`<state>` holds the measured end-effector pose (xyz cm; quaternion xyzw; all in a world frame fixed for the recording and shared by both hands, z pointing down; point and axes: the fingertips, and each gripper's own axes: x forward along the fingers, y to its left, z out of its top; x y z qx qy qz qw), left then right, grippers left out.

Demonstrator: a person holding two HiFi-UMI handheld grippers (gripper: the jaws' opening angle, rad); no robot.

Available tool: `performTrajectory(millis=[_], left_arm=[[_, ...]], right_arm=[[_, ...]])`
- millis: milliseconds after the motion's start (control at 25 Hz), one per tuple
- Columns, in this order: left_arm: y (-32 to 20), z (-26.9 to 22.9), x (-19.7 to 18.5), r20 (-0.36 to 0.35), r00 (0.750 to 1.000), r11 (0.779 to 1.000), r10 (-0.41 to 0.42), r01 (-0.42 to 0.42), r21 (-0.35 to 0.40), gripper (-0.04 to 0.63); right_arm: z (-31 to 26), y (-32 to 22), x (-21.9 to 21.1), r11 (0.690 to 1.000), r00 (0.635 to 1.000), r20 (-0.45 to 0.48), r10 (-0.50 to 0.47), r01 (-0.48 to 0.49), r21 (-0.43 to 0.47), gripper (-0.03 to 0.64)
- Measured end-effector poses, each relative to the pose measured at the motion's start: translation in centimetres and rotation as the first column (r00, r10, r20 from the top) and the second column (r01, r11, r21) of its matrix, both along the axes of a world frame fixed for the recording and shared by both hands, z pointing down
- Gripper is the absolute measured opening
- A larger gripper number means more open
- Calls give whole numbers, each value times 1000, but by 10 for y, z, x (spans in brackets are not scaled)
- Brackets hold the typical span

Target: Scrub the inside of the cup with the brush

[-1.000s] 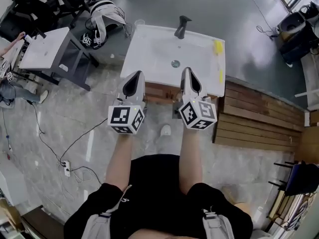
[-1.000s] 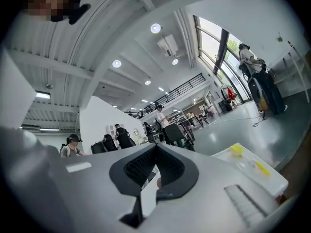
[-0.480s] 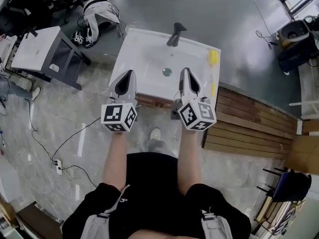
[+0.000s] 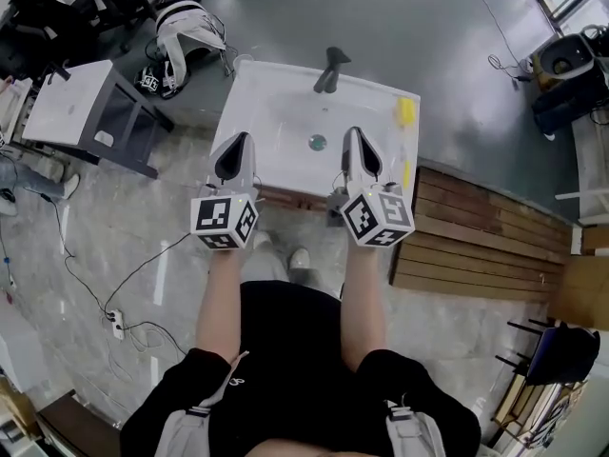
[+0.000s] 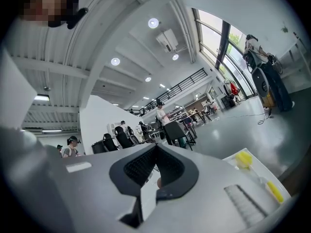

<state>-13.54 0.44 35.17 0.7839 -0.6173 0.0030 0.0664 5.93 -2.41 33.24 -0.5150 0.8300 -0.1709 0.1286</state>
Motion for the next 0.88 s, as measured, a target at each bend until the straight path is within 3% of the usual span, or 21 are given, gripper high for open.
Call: performTrajectory(millis=[440,720,880], left_arm=[[-36,30,-20,27,1000,1000,-16,16,-26,0],[-62,57,-41,59,998,999,-23,24,-25,41],[-73,70,-53,30,999,999,-23,24,-22,67]], right_arm=[[11,-17,-19,999,997,-69,-27,25,-26,0],[28,-28,-36,997,992,-111,-58,53,-47,0],[41,-34,-39,995,989,-131,-62,51,-81,0]])
